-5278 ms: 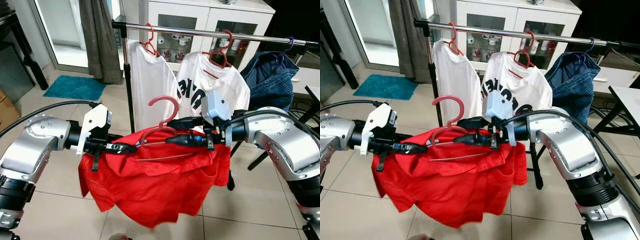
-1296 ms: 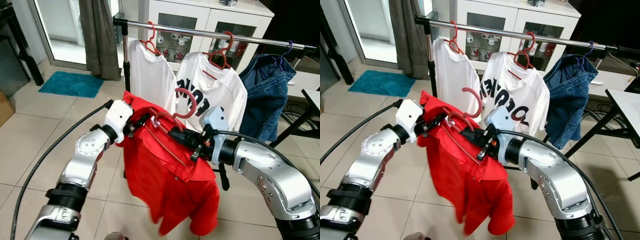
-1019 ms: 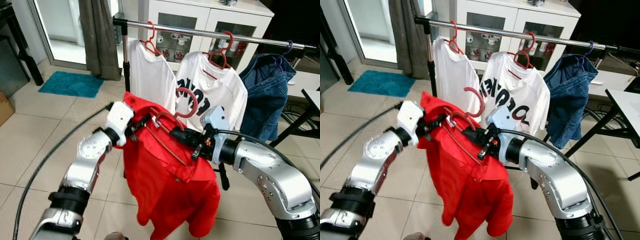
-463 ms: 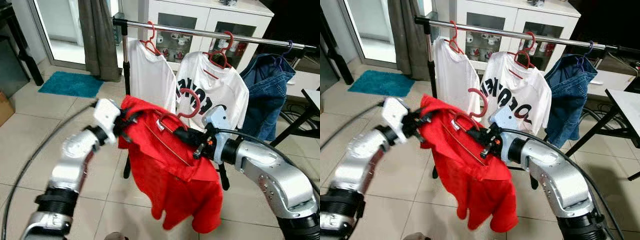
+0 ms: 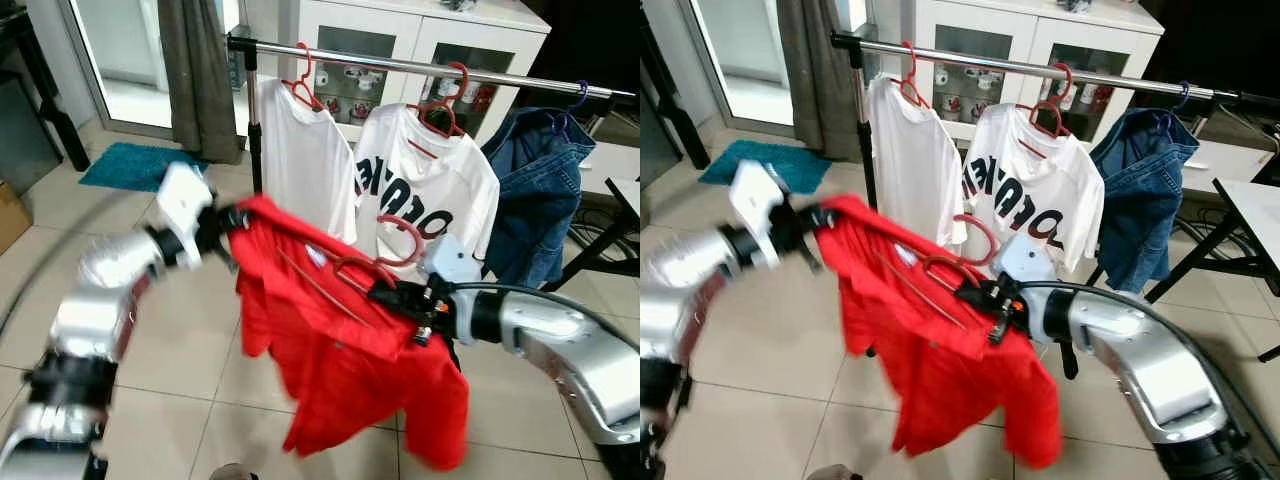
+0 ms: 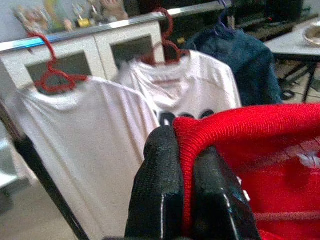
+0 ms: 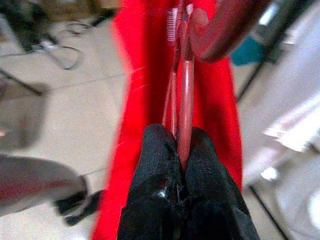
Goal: Hang hanger
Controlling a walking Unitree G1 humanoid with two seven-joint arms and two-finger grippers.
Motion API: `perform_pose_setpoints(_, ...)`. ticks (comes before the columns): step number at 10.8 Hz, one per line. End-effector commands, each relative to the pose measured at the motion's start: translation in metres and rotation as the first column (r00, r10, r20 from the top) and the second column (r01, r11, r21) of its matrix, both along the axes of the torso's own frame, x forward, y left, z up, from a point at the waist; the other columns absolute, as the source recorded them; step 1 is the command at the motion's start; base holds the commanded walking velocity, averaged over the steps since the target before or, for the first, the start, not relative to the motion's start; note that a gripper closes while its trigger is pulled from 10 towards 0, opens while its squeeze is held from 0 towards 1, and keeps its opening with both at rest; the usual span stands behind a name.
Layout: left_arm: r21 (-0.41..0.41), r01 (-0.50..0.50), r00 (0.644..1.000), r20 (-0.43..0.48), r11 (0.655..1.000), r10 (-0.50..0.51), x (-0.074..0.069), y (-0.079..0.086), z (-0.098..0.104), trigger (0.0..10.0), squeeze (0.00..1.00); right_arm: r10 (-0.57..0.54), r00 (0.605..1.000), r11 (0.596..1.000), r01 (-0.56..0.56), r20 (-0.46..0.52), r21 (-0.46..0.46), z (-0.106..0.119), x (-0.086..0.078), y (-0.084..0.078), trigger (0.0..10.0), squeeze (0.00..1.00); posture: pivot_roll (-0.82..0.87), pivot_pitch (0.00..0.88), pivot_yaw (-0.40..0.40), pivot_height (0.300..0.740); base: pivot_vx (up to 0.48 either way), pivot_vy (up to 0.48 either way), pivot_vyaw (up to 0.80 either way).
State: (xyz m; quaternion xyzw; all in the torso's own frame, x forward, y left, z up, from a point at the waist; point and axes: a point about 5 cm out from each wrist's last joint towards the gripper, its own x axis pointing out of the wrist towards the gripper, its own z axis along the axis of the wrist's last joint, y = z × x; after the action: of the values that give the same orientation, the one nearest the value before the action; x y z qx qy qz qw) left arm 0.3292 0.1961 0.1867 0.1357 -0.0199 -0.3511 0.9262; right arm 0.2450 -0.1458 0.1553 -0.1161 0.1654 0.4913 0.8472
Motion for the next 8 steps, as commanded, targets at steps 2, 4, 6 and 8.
perform_pose_setpoints(2, 0.132, -0.255, 0.967, 0.002, 0.958, 0.257, 0.014, 0.039, 0.0, 0.0, 0.0, 0.092, 0.996, 0.986, -0.09, -0.011, 0.139, 0.016, -0.013, -0.007, 0.0, 0.0, -0.02, 0.0, -0.036, 0.74, 0.0, 0.0, 0.0)
perform_pose_setpoints(4, 0.156, -0.37, 0.923, -0.055, 0.916, 0.382, 0.017, 0.057, -0.015, 0.0, 0.0, 0.137, 0.99, 0.963, -0.128, -0.023, 0.235, 0.023, -0.019, -0.01, 0.0, 0.0, -0.03, 0.0, -0.031, 0.74, 0.0, 0.0, 0.0)
perform_pose_setpoints(6, -0.012, -0.365, 0.923, -0.137, 0.931, 0.36, 0.019, 0.054, -0.02, 0.0, 0.0, 0.079, 0.997, 0.94, -0.07, -0.013, 0.335, 0.025, -0.014, -0.009, 0.0, 0.0, -0.02, 0.0, -0.026, 0.74, 0.0, 0.0, 0.0)
perform_pose_setpoints(8, -0.077, -0.118, 0.977, -0.19, 0.99, 0.102, 0.009, 0.011, -0.026, 0.0, 0.0, -0.211, 0.977, 0.865, 0.192, -0.012, 0.464, 0.027, 0.014, -0.005, 0.0, 0.0, -0.02, 0.0, -0.027, 0.74, 0.0, 0.0, 0.0)
